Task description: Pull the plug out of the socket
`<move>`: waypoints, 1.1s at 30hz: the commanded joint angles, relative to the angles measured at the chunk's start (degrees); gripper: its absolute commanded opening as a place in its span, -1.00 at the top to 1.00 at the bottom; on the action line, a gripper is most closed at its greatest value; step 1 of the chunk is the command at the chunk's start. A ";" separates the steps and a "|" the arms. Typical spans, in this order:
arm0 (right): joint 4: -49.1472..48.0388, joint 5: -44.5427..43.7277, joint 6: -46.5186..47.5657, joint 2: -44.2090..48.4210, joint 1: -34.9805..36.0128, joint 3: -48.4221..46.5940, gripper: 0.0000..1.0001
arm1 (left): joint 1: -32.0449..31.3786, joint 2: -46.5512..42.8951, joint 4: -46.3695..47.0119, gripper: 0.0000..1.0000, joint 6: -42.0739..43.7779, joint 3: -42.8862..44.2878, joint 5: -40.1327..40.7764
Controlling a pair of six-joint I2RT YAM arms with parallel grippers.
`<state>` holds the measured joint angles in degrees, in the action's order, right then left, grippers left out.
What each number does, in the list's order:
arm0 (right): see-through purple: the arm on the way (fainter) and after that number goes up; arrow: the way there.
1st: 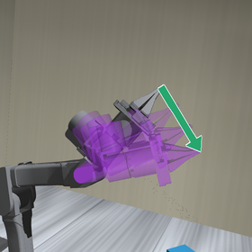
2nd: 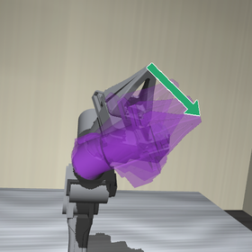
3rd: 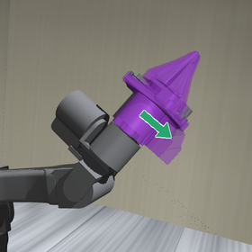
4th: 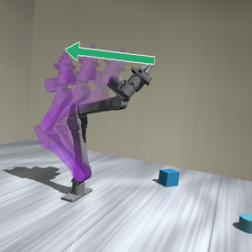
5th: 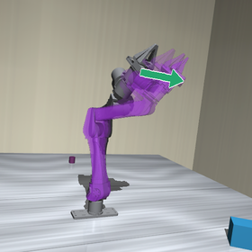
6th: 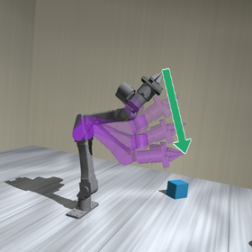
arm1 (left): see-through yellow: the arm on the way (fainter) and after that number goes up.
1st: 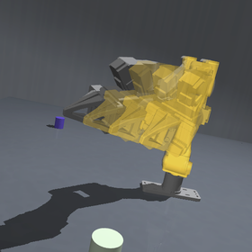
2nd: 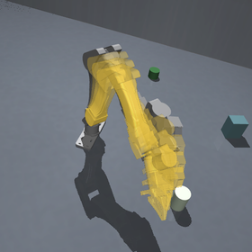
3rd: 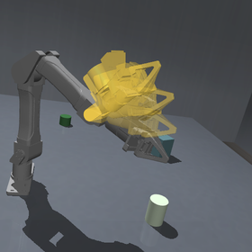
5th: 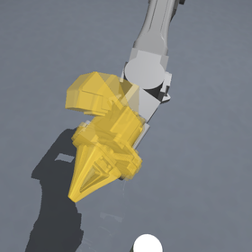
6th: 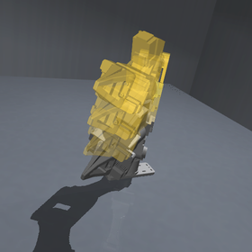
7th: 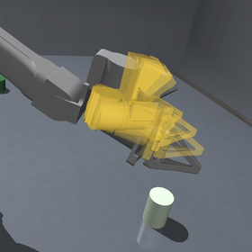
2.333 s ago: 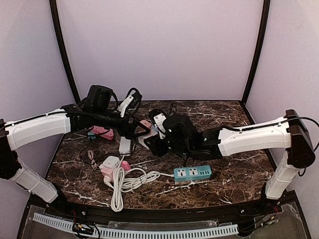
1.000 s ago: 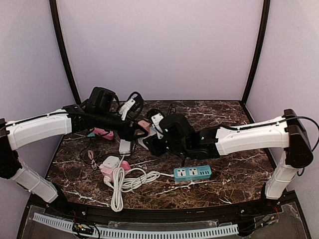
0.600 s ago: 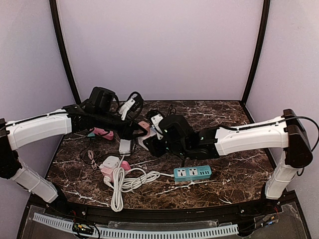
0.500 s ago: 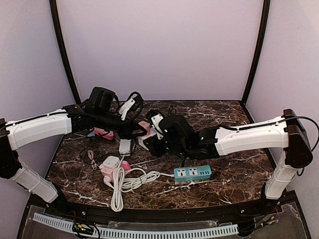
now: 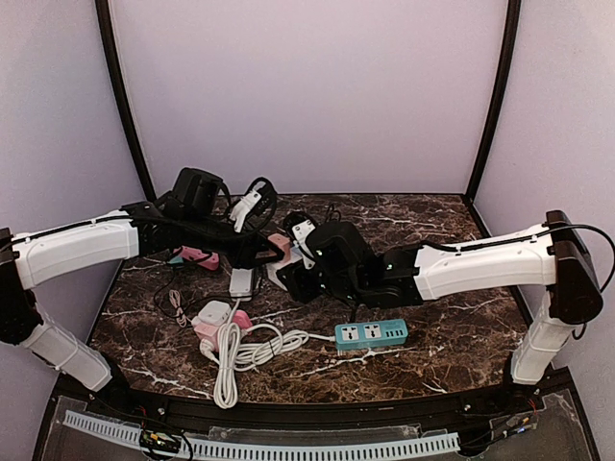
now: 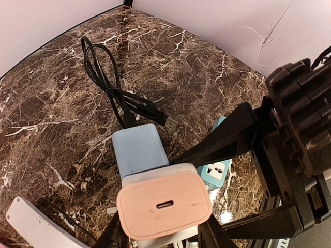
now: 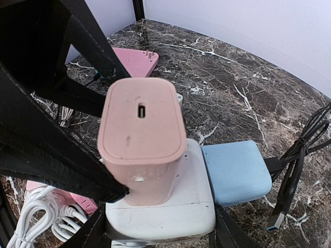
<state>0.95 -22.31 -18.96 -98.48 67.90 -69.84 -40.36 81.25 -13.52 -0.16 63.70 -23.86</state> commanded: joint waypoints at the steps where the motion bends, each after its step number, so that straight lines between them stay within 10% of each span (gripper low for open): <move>1: -2.95 -2.21 -0.75 0.48 0.78 -1.66 1.00 | -0.24 0.92 -2.45 0.72 -0.19 1.49 1.15; 33: -4.06 -3.93 -0.03 2.24 1.36 0.37 1.00 | 2.49 3.95 -4.10 0.91 -2.24 3.35 -4.29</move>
<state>0.54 -23.88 -18.46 -98.37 68.07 -68.01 -38.15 85.65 -16.38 -2.13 66.57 -29.12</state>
